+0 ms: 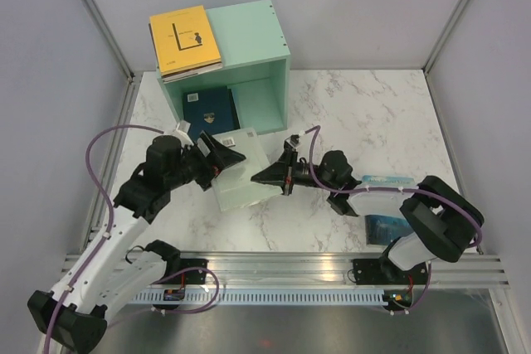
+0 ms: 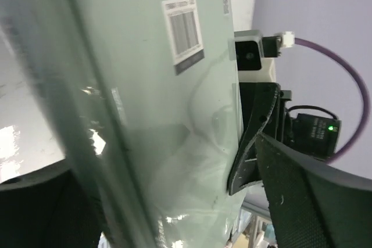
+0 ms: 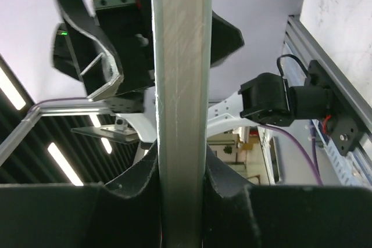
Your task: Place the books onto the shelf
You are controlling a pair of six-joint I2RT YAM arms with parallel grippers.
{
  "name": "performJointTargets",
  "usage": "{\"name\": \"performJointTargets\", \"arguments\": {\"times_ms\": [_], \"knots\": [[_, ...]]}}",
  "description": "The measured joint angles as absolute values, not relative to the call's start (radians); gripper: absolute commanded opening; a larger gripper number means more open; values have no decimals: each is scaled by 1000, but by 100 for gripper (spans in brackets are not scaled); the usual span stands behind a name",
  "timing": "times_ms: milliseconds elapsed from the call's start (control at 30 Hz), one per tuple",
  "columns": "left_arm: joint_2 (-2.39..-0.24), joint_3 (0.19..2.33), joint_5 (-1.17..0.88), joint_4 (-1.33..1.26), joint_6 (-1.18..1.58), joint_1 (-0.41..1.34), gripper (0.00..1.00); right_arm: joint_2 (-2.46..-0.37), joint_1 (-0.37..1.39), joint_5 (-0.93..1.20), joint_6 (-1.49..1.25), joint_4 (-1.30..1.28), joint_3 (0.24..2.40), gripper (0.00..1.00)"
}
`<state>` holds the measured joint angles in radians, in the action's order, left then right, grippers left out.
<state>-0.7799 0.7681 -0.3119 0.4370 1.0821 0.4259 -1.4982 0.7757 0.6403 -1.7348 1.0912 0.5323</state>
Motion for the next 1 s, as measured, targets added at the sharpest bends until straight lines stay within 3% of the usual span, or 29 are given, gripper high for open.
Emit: {"name": "performJointTargets", "arguments": {"times_ms": [400, 700, 1000], "knots": [[-731, 1131, -21, 963, 860, 429, 100, -1695, 746, 702, -1439, 584, 1086, 0], [-581, 1226, 82, 1258, 842, 430, 100, -1944, 709, 627, -1341, 338, 1307, 0], [-547, 1234, 109, 1337, 835, 430, 100, -2087, 713, 538, -1303, 194, 1518, 0]]}}
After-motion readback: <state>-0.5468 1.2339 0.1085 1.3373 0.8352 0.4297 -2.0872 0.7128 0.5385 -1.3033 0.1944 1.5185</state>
